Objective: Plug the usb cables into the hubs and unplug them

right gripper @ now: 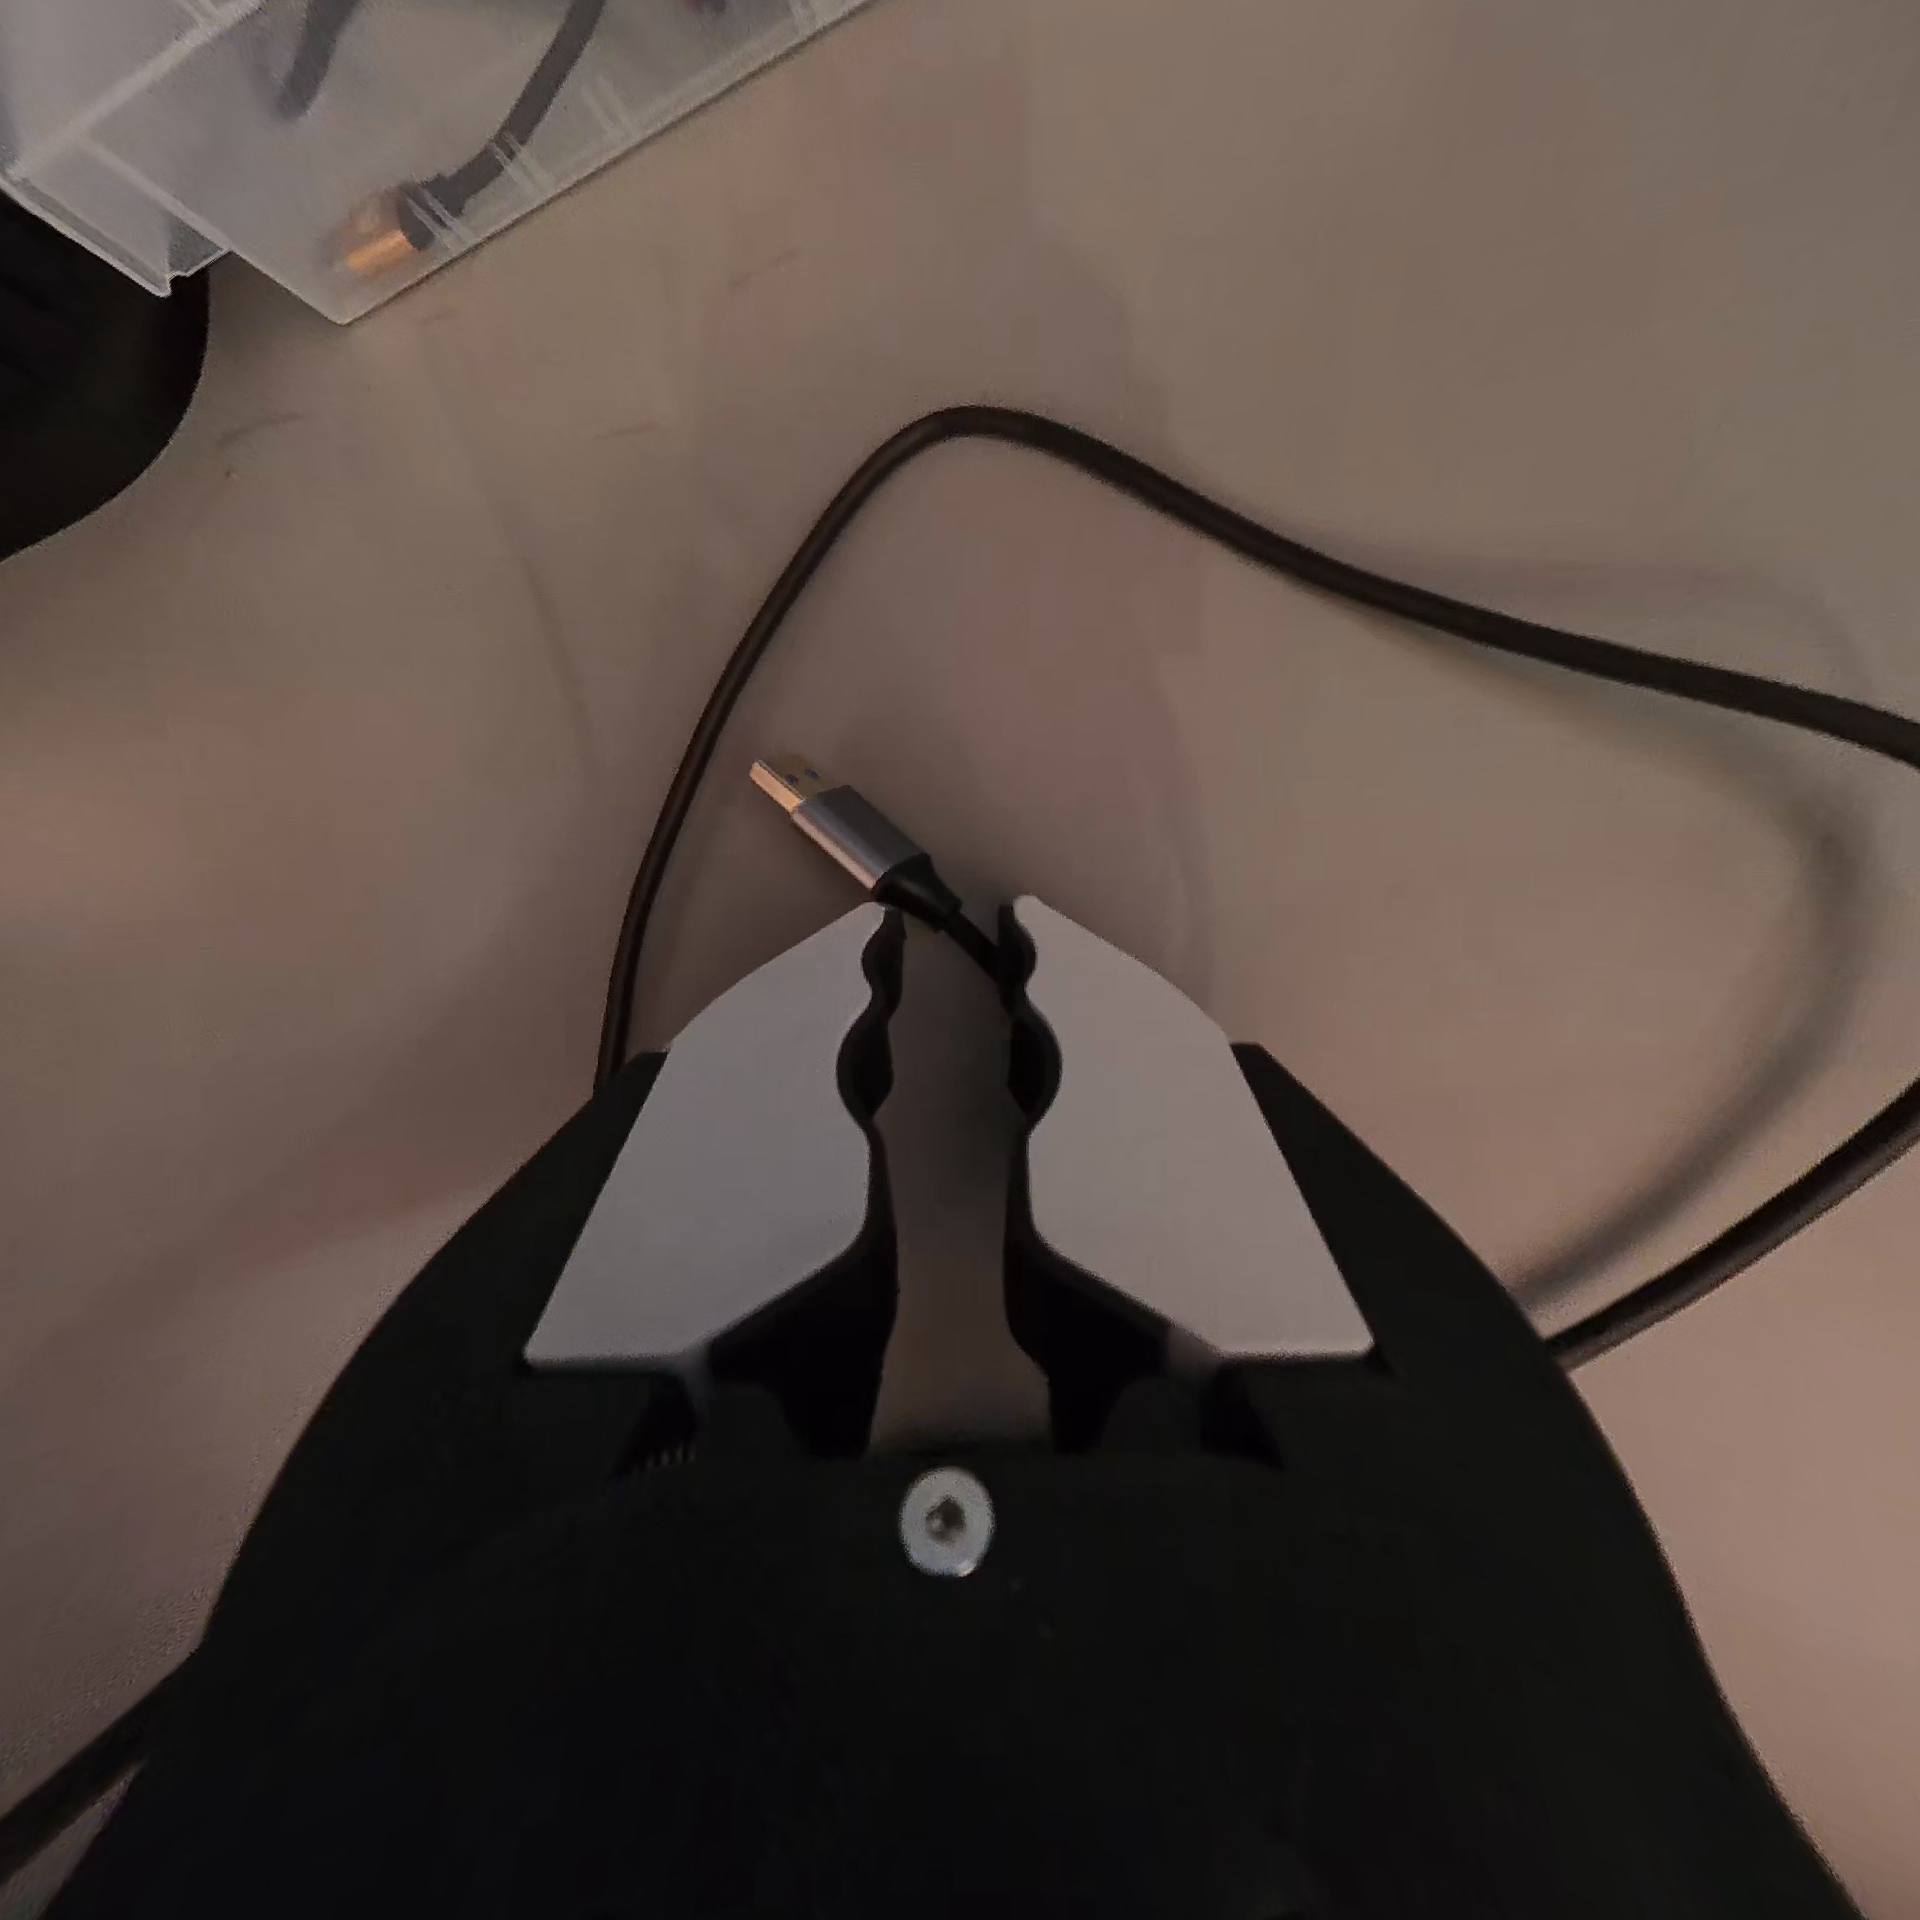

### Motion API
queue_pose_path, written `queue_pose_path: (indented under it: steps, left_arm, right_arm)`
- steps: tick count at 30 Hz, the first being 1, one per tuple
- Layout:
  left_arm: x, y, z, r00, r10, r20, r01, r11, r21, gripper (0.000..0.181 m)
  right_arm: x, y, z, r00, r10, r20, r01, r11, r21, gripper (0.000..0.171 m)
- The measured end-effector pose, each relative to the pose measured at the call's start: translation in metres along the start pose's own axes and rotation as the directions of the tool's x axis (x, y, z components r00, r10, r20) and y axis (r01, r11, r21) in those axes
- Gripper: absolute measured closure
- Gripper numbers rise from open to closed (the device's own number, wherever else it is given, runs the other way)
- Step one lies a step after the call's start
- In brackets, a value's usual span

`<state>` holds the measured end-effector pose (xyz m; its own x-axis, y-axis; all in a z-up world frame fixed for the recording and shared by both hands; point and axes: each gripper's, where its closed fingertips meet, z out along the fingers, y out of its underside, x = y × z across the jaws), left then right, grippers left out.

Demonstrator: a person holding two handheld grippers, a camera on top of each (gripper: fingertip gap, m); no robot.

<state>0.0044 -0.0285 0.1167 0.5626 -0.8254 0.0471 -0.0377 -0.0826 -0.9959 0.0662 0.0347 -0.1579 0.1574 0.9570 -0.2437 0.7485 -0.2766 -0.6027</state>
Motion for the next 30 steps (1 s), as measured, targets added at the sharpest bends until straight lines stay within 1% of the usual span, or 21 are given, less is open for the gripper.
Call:
queue_pose_path:
  steps: [3,7,9,12,17,22,24,25,26,28,30]
  left_arm:
    - [0.0,0.002,0.001,1.0,0.006,0.006,-0.006,1.0,-0.011,0.153]
    - [-0.002,0.002,0.001,1.0,0.002,0.009,-0.001,1.0,-0.008,0.153]
    - [-0.003,0.001,-0.001,1.0,-0.001,0.013,0.001,1.0,-0.003,0.153]
    - [-0.004,-0.001,-0.004,1.0,-0.003,0.019,0.003,1.0,0.007,0.153]
    - [-0.009,-0.002,-0.007,0.999,-0.007,0.042,0.006,1.0,0.013,0.153]
    - [-0.014,0.003,-0.005,0.997,-0.003,0.076,0.004,1.0,-0.013,0.154]
    - [-0.015,0.004,-0.004,0.997,-0.002,0.08,0.003,1.0,-0.016,0.154]
    - [-0.015,0.004,-0.004,0.997,-0.001,0.08,0.002,1.0,-0.017,0.154]
    - [-0.015,0.004,-0.004,0.997,0.001,0.082,0.001,1.0,-0.018,0.154]
    - [-0.016,0.004,-0.004,0.996,0.002,0.089,0.0,1.0,-0.02,0.154]
    - [-0.017,0.005,-0.004,0.996,0.001,0.094,0.001,1.0,-0.021,0.154]
  right_arm:
    - [0.002,0.0,0.001,0.999,-0.04,-0.027,0.04,0.999,-0.002,0.158]
    - [0.005,0.0,-0.002,0.993,-0.089,-0.078,0.085,0.995,-0.05,0.164]
    - [0.002,-0.009,-0.01,0.991,-0.092,-0.093,0.091,0.996,-0.015,0.165]
    - [-0.002,-0.031,-0.036,0.99,-0.068,-0.124,0.079,0.993,0.086,0.166]
    - [-0.008,-0.05,-0.083,0.97,-0.096,-0.224,0.138,0.974,0.179,0.166]
    - [-0.005,-0.054,-0.13,0.926,-0.099,-0.364,0.181,0.963,0.199,0.166]
    - [0.003,-0.054,-0.156,0.866,-0.104,-0.49,0.221,0.957,0.187,0.165]
    - [0.008,-0.055,-0.172,0.814,-0.109,-0.57,0.25,0.952,0.175,0.165]
    - [0.014,-0.056,-0.189,0.741,-0.114,-0.661,0.286,0.945,0.157,0.165]
    - [0.022,-0.062,-0.221,0.559,-0.132,-0.818,0.379,0.919,0.111,0.165]
    - [0.023,-0.067,-0.228,0.411,-0.206,-0.888,0.482,0.876,0.02,0.166]
